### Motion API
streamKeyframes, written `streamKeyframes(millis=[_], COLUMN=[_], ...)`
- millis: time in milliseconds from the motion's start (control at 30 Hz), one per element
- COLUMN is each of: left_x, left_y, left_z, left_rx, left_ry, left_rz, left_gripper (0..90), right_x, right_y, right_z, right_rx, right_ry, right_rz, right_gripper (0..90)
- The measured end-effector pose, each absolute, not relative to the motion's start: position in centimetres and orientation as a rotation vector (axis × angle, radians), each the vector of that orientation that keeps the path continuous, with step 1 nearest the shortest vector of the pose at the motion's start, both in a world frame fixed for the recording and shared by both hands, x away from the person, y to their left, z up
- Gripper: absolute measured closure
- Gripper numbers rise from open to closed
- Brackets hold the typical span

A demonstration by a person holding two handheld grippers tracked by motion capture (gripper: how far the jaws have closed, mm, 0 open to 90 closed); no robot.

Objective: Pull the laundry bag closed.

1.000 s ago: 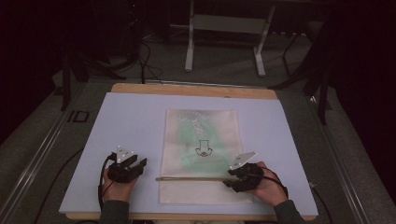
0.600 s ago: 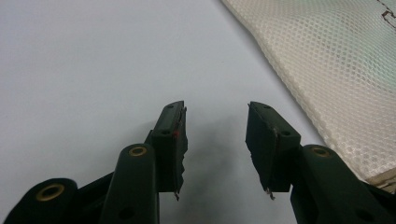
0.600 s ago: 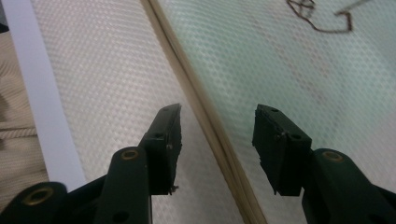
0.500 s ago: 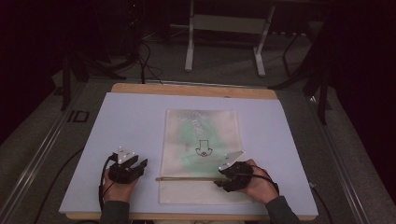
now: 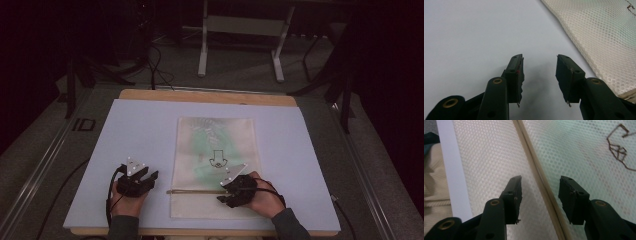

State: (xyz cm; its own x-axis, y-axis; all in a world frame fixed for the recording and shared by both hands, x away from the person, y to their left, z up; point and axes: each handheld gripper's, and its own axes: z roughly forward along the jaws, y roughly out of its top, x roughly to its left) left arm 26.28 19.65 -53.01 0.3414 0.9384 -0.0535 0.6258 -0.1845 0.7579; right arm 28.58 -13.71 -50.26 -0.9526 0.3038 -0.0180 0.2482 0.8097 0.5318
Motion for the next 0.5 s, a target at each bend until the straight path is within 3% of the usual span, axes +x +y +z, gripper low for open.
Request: streamKeyframes(millis=[500], left_x=[26.3], left_y=[19.6], left_z=[-53.0], left_rx=[1.905], left_ry=[1.368], left_rz=[0.564], left_gripper=[55.8], right_x=[28.8], right_y=[-11.4], right_z=[-50.0], right_rx=[0.363], right_ry=[2.911], right_rz=[0.824], right_gripper=[54.1])
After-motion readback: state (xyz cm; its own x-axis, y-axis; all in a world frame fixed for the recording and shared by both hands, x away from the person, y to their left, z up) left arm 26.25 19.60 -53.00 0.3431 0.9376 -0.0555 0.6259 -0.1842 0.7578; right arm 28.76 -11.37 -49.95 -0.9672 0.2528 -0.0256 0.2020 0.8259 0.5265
